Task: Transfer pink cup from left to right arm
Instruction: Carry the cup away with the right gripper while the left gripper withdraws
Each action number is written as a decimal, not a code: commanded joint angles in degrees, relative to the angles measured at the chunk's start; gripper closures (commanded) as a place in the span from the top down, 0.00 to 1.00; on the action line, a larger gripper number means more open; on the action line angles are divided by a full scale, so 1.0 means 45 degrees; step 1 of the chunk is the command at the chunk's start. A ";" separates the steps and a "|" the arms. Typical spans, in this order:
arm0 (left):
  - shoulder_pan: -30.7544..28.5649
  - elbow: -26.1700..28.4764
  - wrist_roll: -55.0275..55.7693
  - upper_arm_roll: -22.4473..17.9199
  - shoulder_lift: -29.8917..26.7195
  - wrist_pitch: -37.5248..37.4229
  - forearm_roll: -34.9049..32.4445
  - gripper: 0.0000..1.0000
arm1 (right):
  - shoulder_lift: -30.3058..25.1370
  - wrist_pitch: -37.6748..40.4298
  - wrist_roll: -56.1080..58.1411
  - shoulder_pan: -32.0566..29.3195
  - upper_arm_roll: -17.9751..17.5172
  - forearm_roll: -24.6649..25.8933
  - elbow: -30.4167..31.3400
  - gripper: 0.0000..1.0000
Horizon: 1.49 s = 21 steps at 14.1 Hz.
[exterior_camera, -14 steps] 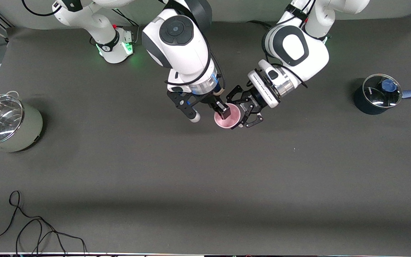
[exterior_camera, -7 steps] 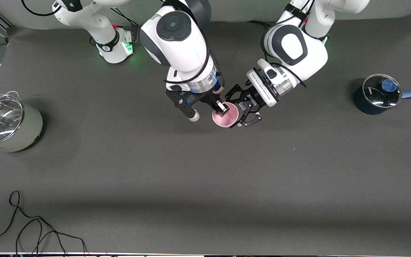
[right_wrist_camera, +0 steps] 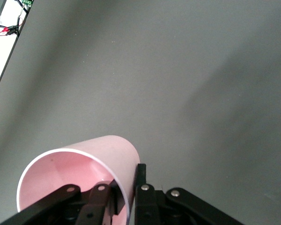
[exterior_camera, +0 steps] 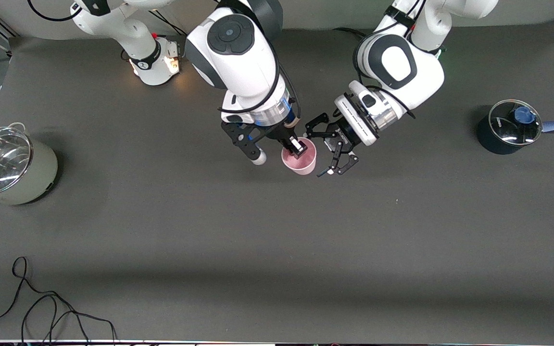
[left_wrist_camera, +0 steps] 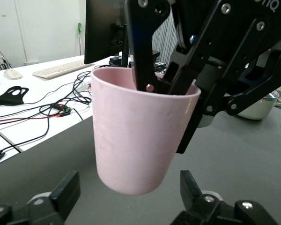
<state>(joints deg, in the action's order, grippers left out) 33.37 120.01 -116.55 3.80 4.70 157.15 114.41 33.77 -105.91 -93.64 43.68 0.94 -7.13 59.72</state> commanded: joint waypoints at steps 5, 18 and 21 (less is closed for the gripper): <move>-0.0812 0.0243 -0.0019 -0.0121 -0.0399 -0.0758 0.0064 0.99 | -0.0685 0.1225 0.3471 -0.0643 0.0083 0.0041 0.0010 0.00; -0.9287 0.1593 0.3158 -0.0180 -0.0712 -1.1265 -0.9692 0.99 | -0.4398 0.4339 1.6232 -0.3848 0.2560 0.0119 0.4967 0.00; -1.0557 0.0349 0.6277 -0.0199 -0.0829 -1.3352 -1.3127 0.99 | -0.4981 0.2684 1.7232 -0.3829 0.3245 0.0139 0.7227 0.00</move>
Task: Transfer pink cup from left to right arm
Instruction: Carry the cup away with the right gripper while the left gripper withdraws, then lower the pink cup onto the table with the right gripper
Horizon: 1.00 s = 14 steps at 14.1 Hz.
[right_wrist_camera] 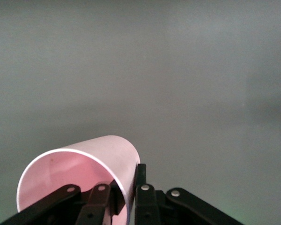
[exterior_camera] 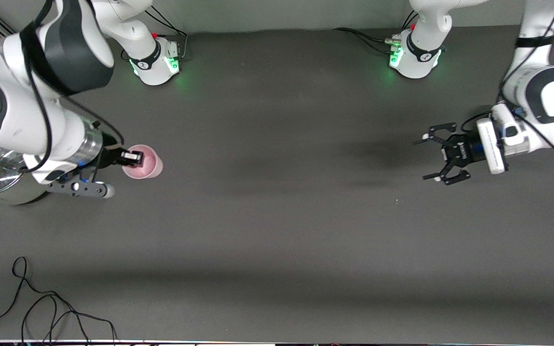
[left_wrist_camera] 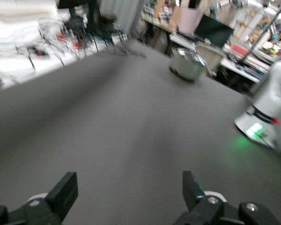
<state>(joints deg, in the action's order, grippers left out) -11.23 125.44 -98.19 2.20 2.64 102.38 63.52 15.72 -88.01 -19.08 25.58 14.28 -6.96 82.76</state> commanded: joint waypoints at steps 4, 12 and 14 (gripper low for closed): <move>-0.0982 -0.3884 0.7277 0.0155 -0.0332 -0.4016 -0.6333 0.99 | -0.2262 -0.4750 0.1600 0.0214 0.0752 0.0101 0.6074 0.00; -0.0435 -0.7423 1.2482 0.0467 -0.0352 -0.6342 -1.1242 0.99 | -0.1758 -1.0767 0.3359 0.0156 0.1359 0.0101 1.0025 0.00; -0.0435 -0.7659 1.4037 0.0467 -0.0371 -0.6735 -1.1342 0.99 | -0.1076 -1.1629 0.3400 0.0156 0.1437 0.0101 1.0145 0.00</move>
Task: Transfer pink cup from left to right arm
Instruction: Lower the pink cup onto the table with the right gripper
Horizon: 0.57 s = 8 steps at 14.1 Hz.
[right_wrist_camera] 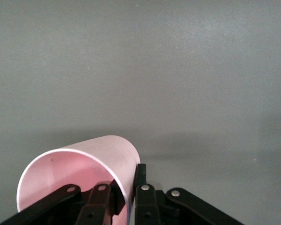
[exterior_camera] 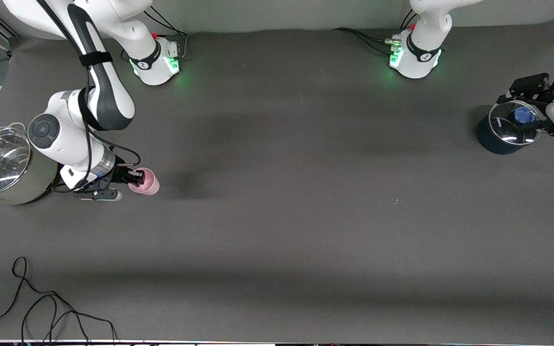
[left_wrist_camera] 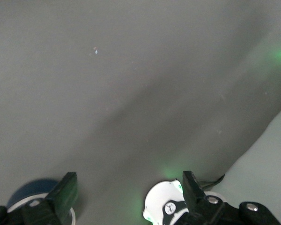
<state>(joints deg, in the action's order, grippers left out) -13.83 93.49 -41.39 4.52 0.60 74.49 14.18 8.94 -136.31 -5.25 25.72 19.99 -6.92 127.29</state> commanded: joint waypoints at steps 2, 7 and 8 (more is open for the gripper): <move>0.0163 -0.0911 0.2280 -0.0047 0.0100 -0.0558 -0.0806 0.99 | 0.1000 -0.1987 0.0462 0.0125 0.0167 0.0093 0.0540 0.00; 0.0143 -0.1285 0.5114 0.0636 0.0023 -0.0618 -0.2231 0.99 | 0.1997 -0.3868 0.1224 -0.0187 0.0186 0.0093 0.1011 0.00; 0.0240 -0.1265 0.5502 0.0714 0.0003 -0.0443 -0.2679 0.99 | 0.1998 -0.3791 0.1322 -0.0206 0.0186 0.0093 0.1011 0.00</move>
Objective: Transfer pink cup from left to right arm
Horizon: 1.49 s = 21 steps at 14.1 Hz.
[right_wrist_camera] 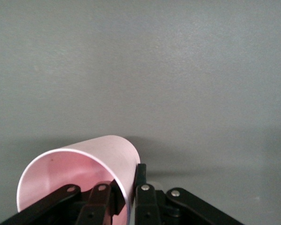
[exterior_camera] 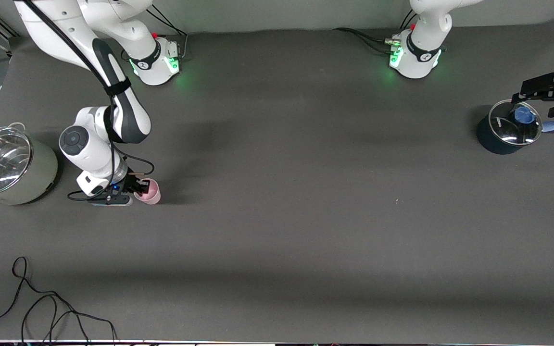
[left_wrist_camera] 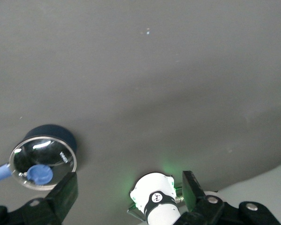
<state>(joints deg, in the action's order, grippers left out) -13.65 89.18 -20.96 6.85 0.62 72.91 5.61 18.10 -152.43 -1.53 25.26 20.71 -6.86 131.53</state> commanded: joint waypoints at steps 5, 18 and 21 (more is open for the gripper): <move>0.1081 0.0570 0.2900 0.0391 -0.0584 0.1918 -0.1696 0.99 | -0.0972 0.0957 0.0515 -0.0263 0.0046 -0.0017 -0.0029 1.00; 0.4168 0.0652 0.2919 -0.2422 -0.0489 0.3426 -0.1501 0.99 | -0.4960 1.2771 -0.0052 -0.0126 0.0164 0.1190 -0.6216 1.00; 0.3250 0.0497 0.2939 -0.1329 -0.0314 0.3485 -0.1482 1.00 | -0.4999 1.4356 -0.0071 -0.0165 0.0183 0.1408 -0.7603 1.00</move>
<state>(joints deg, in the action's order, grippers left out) 2.84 92.77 -8.94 -1.78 -1.49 88.47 -0.98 -5.17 -91.95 -0.90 24.36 21.36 -1.78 101.92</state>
